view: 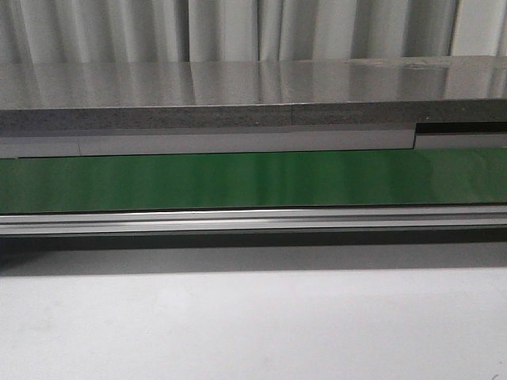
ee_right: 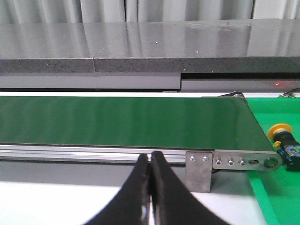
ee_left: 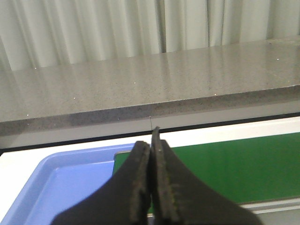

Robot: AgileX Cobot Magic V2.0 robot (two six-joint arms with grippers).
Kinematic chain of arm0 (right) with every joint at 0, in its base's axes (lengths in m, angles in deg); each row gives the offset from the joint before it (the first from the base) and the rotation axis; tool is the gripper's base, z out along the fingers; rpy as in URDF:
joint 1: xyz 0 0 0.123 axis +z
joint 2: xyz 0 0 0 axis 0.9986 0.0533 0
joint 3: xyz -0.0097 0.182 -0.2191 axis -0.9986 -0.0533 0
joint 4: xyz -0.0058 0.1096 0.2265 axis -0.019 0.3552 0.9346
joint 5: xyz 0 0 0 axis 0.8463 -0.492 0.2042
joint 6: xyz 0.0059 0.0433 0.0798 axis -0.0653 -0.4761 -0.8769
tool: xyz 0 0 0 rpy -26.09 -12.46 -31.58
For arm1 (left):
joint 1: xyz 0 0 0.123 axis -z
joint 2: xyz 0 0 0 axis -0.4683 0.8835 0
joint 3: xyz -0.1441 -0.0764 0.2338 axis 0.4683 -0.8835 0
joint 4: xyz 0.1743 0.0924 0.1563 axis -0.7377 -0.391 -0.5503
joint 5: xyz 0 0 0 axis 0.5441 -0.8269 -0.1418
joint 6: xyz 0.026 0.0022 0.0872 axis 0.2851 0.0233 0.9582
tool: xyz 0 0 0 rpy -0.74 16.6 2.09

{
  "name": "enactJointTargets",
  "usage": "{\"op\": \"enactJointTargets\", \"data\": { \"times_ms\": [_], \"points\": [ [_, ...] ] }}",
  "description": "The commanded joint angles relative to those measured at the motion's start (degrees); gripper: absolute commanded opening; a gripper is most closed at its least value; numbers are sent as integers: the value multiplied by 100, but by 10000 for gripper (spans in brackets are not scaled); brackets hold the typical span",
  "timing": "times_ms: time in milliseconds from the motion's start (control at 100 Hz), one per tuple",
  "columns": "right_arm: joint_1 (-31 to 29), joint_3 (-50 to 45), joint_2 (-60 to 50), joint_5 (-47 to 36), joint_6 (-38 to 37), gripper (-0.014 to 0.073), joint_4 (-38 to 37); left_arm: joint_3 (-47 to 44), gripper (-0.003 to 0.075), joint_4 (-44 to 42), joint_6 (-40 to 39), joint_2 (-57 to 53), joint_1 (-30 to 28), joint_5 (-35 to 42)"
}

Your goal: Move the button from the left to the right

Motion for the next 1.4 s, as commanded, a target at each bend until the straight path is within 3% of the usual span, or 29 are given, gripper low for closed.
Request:
{"op": "enactJointTargets", "data": {
  "times_ms": [0, 310, 800, 1390],
  "points": [
    [1, 82, -121, -510, -2, -67, -59, -80, -20, -4, -111, -192, -16, 395],
    [1, 82, -121, -510, -2, -67, -59, -1009, -20, -72, -433, -1365, -26, 395],
    [1, 82, -121, -510, -2, -67, -59, -1550, -20, -179, -599, -1349, -26, 912],
    [1, 82, -121, -510, -2, -67, -59, -1550, -20, -124, -599, -1349, -26, 914]
  ]
}}
